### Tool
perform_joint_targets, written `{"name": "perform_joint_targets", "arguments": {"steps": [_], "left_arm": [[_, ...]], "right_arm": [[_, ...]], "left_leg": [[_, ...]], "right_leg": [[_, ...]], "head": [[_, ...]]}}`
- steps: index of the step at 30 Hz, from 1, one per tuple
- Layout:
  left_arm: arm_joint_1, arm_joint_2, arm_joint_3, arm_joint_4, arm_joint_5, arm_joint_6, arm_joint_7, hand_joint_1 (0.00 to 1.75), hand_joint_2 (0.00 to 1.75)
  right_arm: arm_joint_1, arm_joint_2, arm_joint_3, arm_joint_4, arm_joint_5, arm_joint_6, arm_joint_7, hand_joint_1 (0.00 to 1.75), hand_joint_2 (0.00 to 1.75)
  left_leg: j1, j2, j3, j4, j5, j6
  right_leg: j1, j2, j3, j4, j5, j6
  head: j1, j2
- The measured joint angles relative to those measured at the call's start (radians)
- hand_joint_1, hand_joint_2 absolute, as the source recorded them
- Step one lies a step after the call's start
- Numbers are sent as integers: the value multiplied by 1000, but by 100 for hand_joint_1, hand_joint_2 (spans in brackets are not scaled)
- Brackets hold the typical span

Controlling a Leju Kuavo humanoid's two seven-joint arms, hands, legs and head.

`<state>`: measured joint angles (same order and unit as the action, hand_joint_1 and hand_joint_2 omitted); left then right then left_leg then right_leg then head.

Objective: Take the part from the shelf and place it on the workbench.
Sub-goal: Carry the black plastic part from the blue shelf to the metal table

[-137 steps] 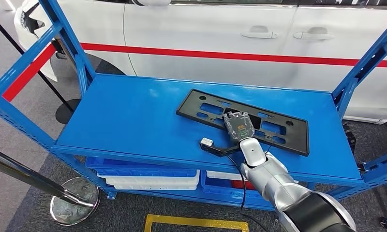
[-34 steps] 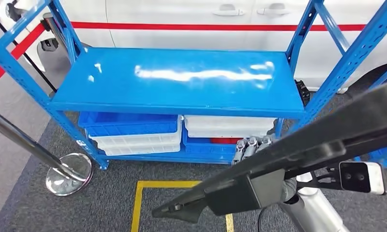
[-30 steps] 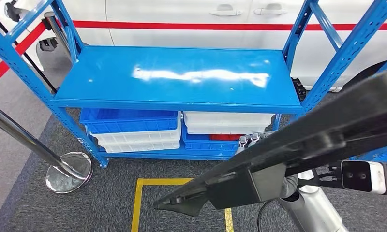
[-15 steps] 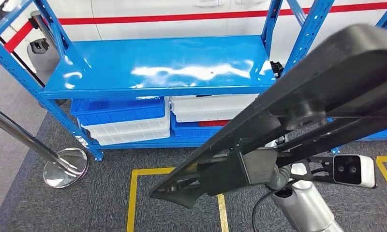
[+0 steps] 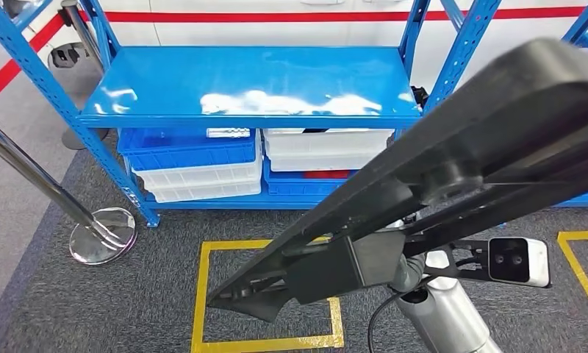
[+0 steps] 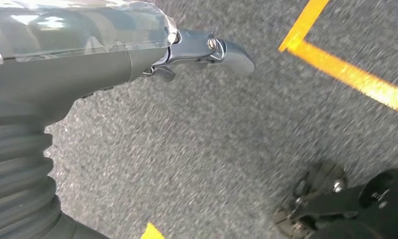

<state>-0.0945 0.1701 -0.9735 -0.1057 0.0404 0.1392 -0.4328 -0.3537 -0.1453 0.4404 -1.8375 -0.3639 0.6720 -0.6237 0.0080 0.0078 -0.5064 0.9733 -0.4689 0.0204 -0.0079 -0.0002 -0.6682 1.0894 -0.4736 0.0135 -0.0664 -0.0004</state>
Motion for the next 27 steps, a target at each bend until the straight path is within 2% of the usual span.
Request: {"name": "perform_joint_targets", "arguments": {"steps": [2,3,4,5,6,7,9,10,12,13,14,15,17,18,19,20,21,22,24,25,27], "left_arm": [[1,-1,0,0,0,-1,0,0,175],[2,-2,0,0,0,-2,0,0,175],[2,-2,0,0,0,-2,0,0,175],[2,-3,0,0,0,-3,0,0,175],[2,-3,0,0,0,-4,0,0,175],[2,-4,0,0,0,-4,-1,0,175],[2,-3,-1,0,0,-6,0,0,175],[2,-3,-1,0,0,-6,0,0,175],[2,-1,-1,0,0,-8,1,0,175],[2,0,-2,0,0,-10,1,0,175],[2,1,-2,1,0,-10,1,0,175],[2,3,-2,1,0,-11,2,0,175],[2,4,-2,1,0,-12,3,0,175],[2,4,-2,1,0,-12,3,0,175],[2,4,-2,1,0,-12,3,0,175],[2,4,-2,1,0,-12,3,0,175],[2,5,-2,1,0,-12,3,0,175],[1,5,-2,1,0,-12,3,0,175],[-1,8,-2,1,0,-12,5,0,175],[-1,8,-2,1,0,-12,6,0,175],[-1,10,-2,1,0,-12,9,0,175]], "right_arm": [[1,0,0,1,-2,0,0,175,175],[2,0,0,2,-3,1,0,175,175],[3,0,1,3,-4,2,0,175,175],[4,0,1,4,-5,0,0,175,175],[4,0,1,5,-7,-8,0,175,175],[2,0,1,5,-12,-22,0,175,175],[-8,-1,5,5,-28,-68,0,175,175],[-14,-2,8,5,-37,-94,0,175,175],[-22,-5,17,5,-48,-135,0,175,175],[-24,-6,22,5,-50,-147,0,175,175],[-26,-6,27,5,-51,-154,0,175,175],[-27,-7,32,4,-51,-158,0,175,175],[-29,-7,41,4,-51,-162,0,175,175],[-29,-7,44,4,-51,-162,0,175,175],[-29,-7,47,4,-51,-163,0,175,175],[-29,-7,50,4,-51,-163,0,175,175],[-29,-7,52,3,-50,-165,0,175,175],[-29,-7,55,2,-50,-167,0,175,175],[-30,-7,58,-5,-48,-176,0,175,175],[-31,-7,60,-8,-46,-182,0,175,175],[-34,-7,65,-14,-44,-192,0,175,175]], "left_leg": [[-2,1,-29,2,21,4],[-3,1,-45,4,31,4],[-3,2,-60,7,40,3],[-4,2,-74,11,48,2],[-4,2,-88,17,54,0],[-4,2,-100,24,59,-3],[-6,2,-117,36,70,-11],[-7,2,-122,38,76,-16],[-8,1,-129,35,90,-27],[-7,0,-134,39,84,-32],[-6,0,-142,57,62,-37],[-5,-1,-155,95,23,-43],[-1,-2,-189,221,-69,-52],[1,-2,-202,285,-95,-55],[2,-2,-203,324,-99,-57],[4,-2,-188,327,-81,-58],[5,-2,-155,293,-52,-58],[6,-2,-110,229,-25,-56],[2,-7,-27,97,-13,-50],[0,-9,-6,58,-18,-45],[-5,-10,-2,35,-19,-36]], "right_leg": [[-1,0,-33,127,-96,4],[-1,0,-41,186,-118,6],[-1,0,-38,219,-113,6],[-1,0,-19,217,-88,6],[-1,0,18,178,-57,4],[0,0,67,114,-37,1],[4,0,158,-26,-41,-8],[7,0,180,-65,-52,-13],[7,0,182,-88,-52,-24],[5,-2,177,-91,-43,-31],[3,-3,170,-93,-33,-39],[0,-5,161,-96,-24,-45],[1,-6,141,-92,-9,-50],[2,-6,130,-90,-2,-50],[2,-6,118,-86,5,-49],[2,-6,107,-82,11,-47],[2,-5,96,-77,16,-45],[2,-5,88,-72,19,-43],[3,-4,75,-63,26,-34],[4,-5,69,-61,32,-28],[3,-4,61,-64,48,-16]], "head": [[0,0],[0,0],[0,0],[0,0],[0,0],[0,0],[0,0],[0,0],[0,0],[0,0],[0,0],[0,0],[0,0],[0,0],[0,0],[0,0],[0,0],[0,0],[0,0],[0,0],[0,0]]}}
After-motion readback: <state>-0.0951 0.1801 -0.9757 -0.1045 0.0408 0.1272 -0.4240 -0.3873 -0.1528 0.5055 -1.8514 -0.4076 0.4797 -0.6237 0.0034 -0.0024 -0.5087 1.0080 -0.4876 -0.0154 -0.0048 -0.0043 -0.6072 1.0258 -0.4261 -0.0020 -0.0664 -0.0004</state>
